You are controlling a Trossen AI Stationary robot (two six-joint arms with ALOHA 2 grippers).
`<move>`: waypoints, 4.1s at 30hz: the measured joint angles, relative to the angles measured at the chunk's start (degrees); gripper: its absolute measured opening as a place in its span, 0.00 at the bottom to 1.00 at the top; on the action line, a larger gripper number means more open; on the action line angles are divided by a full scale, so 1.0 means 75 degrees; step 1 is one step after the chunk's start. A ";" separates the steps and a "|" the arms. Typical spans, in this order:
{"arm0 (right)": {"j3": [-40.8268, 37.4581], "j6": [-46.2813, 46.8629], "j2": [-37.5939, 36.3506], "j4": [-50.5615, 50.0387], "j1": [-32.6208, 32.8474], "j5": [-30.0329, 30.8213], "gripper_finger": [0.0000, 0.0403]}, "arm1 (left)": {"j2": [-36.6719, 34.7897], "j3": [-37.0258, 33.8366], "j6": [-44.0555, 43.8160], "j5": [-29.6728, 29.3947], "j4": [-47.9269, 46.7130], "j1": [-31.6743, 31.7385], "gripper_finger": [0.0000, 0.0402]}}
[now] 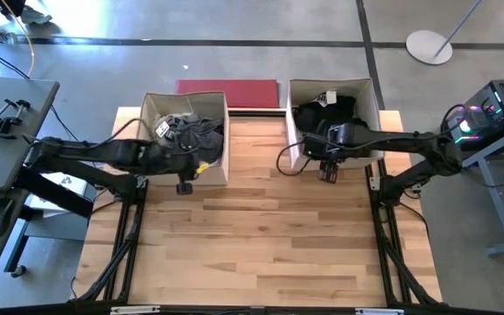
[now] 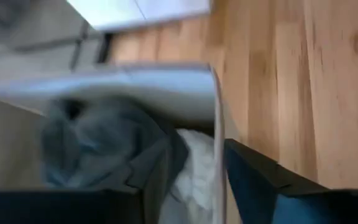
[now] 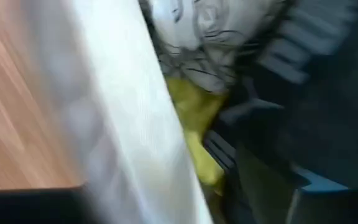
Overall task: Sort clothes
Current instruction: Adjust the laundry organizers
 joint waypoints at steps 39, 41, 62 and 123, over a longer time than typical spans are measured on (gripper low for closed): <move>-0.0710 -0.1695 0.0680 0.5983 0.1652 -0.0272 0.09 | 0.4063 -0.0245 0.3318 0.1949 0.6860 0.0276 0.15; -0.0719 -0.1804 0.0629 0.6062 0.1708 -0.0289 0.14 | 0.4025 -0.0245 0.3336 0.1992 0.6943 0.0471 0.19; -0.0730 -0.0561 -0.0442 0.5222 0.3067 0.1544 0.40 | 0.3694 0.1350 0.3050 -0.2785 0.5153 -0.1659 0.35; -0.0748 -0.1937 -0.0397 0.5087 0.2592 0.0568 0.02 | 0.3901 0.1005 0.4943 0.2194 0.4381 0.0204 0.02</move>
